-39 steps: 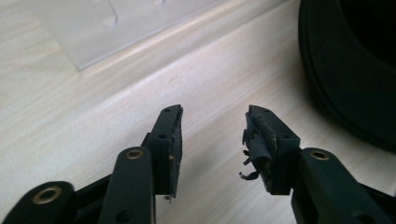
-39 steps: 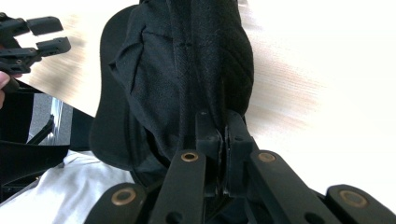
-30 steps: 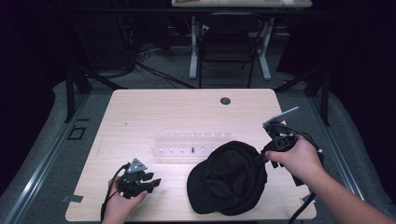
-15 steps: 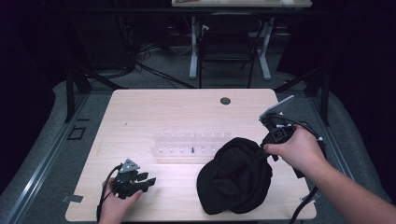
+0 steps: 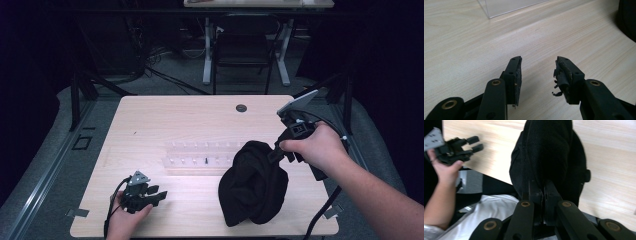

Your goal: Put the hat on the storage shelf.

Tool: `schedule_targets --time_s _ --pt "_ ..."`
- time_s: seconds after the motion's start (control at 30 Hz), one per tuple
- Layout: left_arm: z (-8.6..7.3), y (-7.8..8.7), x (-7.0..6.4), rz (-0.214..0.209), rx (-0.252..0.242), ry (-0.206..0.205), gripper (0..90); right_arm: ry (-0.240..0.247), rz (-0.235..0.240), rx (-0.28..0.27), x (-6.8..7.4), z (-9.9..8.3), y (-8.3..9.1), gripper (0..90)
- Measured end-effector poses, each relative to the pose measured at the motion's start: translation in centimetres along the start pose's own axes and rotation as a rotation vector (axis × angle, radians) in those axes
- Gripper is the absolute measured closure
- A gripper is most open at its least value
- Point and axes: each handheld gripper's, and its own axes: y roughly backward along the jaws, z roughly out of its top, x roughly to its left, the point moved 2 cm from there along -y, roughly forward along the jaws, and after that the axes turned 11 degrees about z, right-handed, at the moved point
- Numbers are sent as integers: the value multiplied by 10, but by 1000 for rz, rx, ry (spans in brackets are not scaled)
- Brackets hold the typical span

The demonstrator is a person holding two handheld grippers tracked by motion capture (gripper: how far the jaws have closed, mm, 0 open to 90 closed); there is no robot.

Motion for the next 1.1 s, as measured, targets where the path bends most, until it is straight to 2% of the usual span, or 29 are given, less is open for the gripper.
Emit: schedule_targets --time_s 0.03,0.07,0.1,0.13,0.17,0.23,0.3,0.57,0.73,0.77,0.87,1.0,1.1 --pt "0 0 0 0 1 -1 562 -25 17 -37 1 0 -1 873" --pt "0 0 0 1 1 -1 561 -28 31 -32 1 0 0 873" --pt "0 0 -1 0 3 -1 560 -43 45 -52 1 -1 0 873" --pt "0 -1 -1 0 5 -2 558 -33 59 -29 0 -1 4 873" --pt "0 -1 -1 -1 5 -3 556 -50 81 -53 0 -1 4 874" --pt "0 -1 0 -2 4 -1 546 -55 133 -47 -1 -1 8 874" --pt "0 -1 0 -5 2 4 529 -70 192 -75 0 -2 10 874" --pt "-1 -2 0 0 -10 -1 496 -75 299 -105 -3 -5 20 875" --pt "-1 -3 0 6 -8 -7 481 -69 351 -135 -2 -4 27 874" --pt "-1 -2 0 9 4 -15 479 -63 355 -131 -1 -3 29 874" --pt "-1 -3 1 14 -10 -12 474 -54 367 -167 5 0 32 874" --pt "-1 -3 1 17 -9 -12 471 -16 371 -177 11 4 38 874" --pt "-1 -3 2 14 -4 -11 477 -10 382 -197 17 8 41 874"
